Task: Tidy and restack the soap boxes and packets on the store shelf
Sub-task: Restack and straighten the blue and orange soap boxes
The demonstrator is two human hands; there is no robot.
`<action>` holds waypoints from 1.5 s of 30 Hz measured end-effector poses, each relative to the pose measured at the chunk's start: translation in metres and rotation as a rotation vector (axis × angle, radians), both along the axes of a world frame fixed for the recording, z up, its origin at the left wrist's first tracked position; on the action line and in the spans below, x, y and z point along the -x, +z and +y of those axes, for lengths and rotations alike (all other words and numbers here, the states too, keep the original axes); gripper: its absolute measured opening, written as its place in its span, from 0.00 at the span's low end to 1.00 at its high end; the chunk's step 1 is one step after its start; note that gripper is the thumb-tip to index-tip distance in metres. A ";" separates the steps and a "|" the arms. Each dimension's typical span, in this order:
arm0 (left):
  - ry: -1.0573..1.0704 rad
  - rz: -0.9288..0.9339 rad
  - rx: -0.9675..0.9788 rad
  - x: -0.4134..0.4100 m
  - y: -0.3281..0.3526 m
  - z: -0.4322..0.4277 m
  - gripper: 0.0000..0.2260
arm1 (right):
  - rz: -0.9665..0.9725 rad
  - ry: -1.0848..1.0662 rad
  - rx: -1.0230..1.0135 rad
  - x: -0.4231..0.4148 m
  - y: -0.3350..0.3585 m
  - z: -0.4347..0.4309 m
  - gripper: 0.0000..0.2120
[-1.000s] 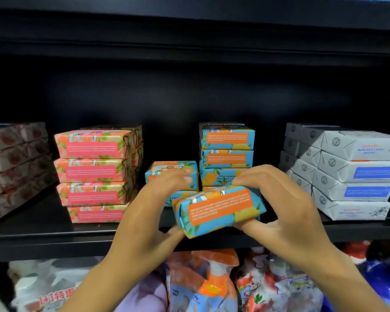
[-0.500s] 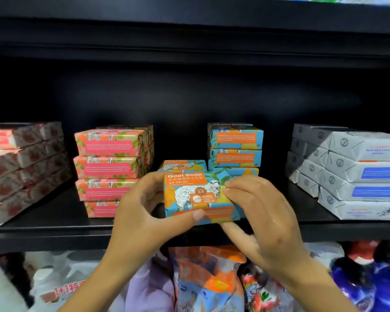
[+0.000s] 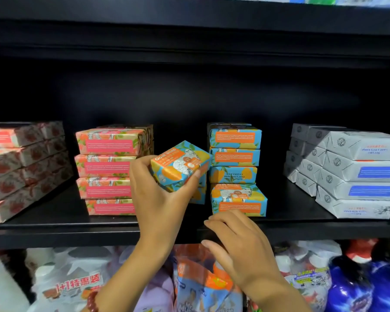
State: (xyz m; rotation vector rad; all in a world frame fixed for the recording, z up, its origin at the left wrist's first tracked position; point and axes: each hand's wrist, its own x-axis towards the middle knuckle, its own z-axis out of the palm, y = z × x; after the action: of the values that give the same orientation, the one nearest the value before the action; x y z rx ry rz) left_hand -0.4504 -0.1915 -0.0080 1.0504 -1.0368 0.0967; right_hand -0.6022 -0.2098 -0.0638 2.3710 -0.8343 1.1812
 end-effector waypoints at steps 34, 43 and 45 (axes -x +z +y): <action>0.440 -0.919 -0.389 -0.016 0.041 -0.010 0.15 | 0.027 0.013 0.010 0.003 -0.004 -0.003 0.17; 0.369 -0.875 -0.217 -0.020 0.023 -0.004 0.14 | 0.013 0.057 -0.039 0.005 -0.003 -0.002 0.14; 0.321 -0.901 -0.073 -0.024 0.004 0.001 0.09 | -0.099 0.120 -0.087 0.009 0.001 -0.001 0.13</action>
State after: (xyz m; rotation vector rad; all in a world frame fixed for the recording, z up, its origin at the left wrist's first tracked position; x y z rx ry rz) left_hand -0.4261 -0.1905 -0.0035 1.2600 -1.6657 0.8596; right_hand -0.6113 -0.2103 -0.0630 2.4807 -0.7989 1.3447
